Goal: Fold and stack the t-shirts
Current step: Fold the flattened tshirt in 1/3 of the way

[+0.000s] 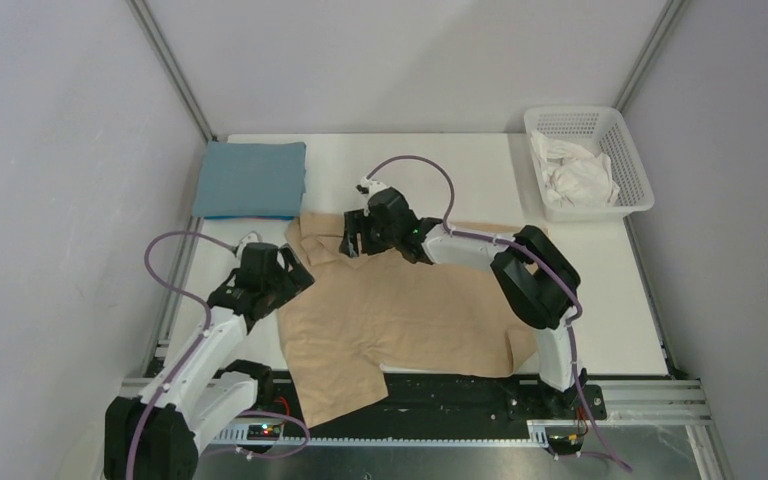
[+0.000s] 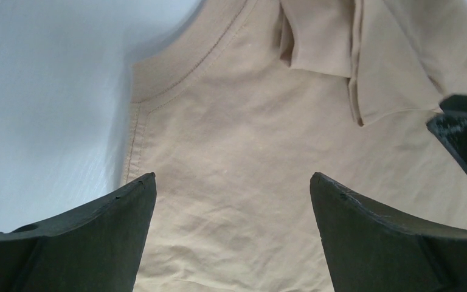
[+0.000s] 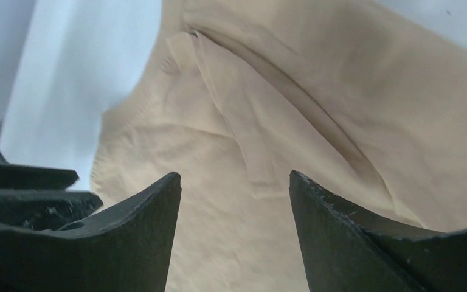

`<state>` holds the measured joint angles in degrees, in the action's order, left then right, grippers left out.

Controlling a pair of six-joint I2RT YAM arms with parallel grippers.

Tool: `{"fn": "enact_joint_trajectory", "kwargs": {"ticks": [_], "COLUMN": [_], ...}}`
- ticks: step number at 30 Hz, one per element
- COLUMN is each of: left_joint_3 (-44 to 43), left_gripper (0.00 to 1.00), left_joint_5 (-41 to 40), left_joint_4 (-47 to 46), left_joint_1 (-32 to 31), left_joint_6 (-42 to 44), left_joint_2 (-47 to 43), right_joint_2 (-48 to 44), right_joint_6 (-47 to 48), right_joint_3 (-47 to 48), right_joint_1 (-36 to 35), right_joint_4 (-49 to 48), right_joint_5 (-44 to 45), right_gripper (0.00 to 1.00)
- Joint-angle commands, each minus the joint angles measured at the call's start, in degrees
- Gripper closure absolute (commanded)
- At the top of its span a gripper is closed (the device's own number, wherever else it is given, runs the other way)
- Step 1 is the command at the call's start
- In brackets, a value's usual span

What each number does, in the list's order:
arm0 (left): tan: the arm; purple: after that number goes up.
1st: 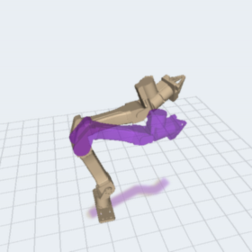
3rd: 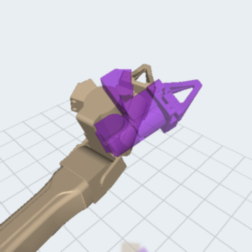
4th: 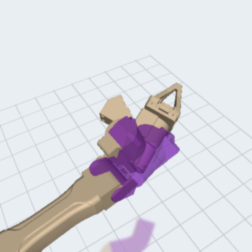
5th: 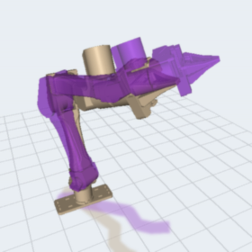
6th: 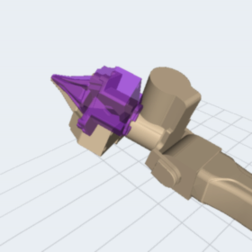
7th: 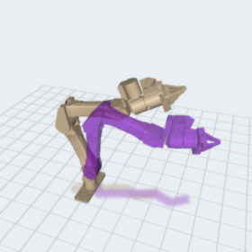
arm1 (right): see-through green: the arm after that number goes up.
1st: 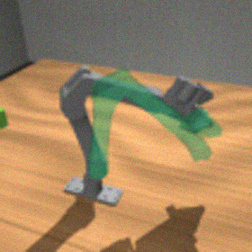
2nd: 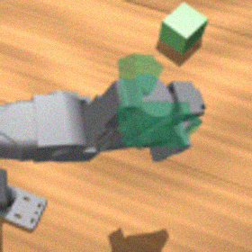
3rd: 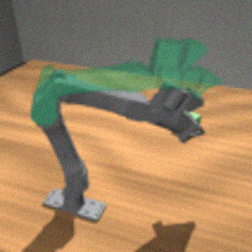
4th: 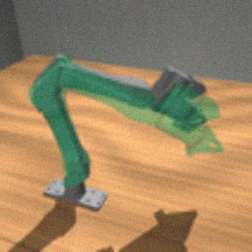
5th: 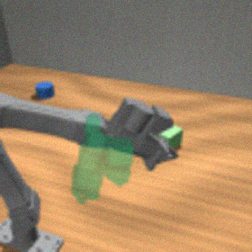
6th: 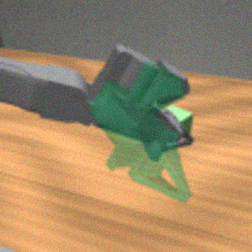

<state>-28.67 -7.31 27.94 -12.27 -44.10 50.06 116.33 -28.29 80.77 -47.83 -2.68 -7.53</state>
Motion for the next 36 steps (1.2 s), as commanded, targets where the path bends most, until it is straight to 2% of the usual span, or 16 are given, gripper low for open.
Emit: {"fn": "enact_joint_trajectory", "kwargs": {"ticks": [1, 4, 8, 15, 26, 30, 33, 36], "left_joint_3": [-4.43, -7.07, -9.10, -9.51, -8.67, -8.56, -8.52, -8.32], "left_gripper": [0.00, 0.00, 0.00, 0.00, 0.00, 0.00, 0.00, 0.00], "left_joint_5": [-2.84, -4.47, -4.44, -5.39, -5.80, -5.89, -6.05, -6.14], "left_joint_4": [-1.23, -1.57, -1.94, -2.05, -2.11, -2.04, -2.02, -2.02], "left_joint_1": [-0.45, 0.03, 1.04, 1.91, 2.78, 2.97, 3.21, 3.42], "left_joint_6": [0.13, 0.36, 1.11, 1.75, 2.25, 2.33, 2.50, 2.57], "left_joint_2": [3.50, 6.90, 9.59, 10.01, 9.88, 9.52, 9.23, 8.91], "right_joint_2": [-5.20, -4.37, -0.95, 5.66, 8.67, 8.66, 8.46, 8.12], "right_joint_6": [11.91, 17.46, 20.27, 21.65, 21.35, 21.29, 21.32, 21.35], "right_joint_3": [-2.03, -1.33, 2.52, 8.94, 10.47, 10.82, 11.05, 11.12], "right_joint_1": [-2.77, -5.40, -7.15, -7.76, -7.80, -7.80, -7.71, -7.71], "right_joint_4": [2.40, 2.41, 7.16, 11.29, 13.91, 14.18, 14.49, 14.78], "right_joint_5": [5.14, 11.98, 15.29, 18.93, 19.42, 20.99, 21.44, 21.16], "right_gripper": [0.32, 0.35, 0.40, 0.47, 0.55, 0.65, 0.79, 0.89]}}
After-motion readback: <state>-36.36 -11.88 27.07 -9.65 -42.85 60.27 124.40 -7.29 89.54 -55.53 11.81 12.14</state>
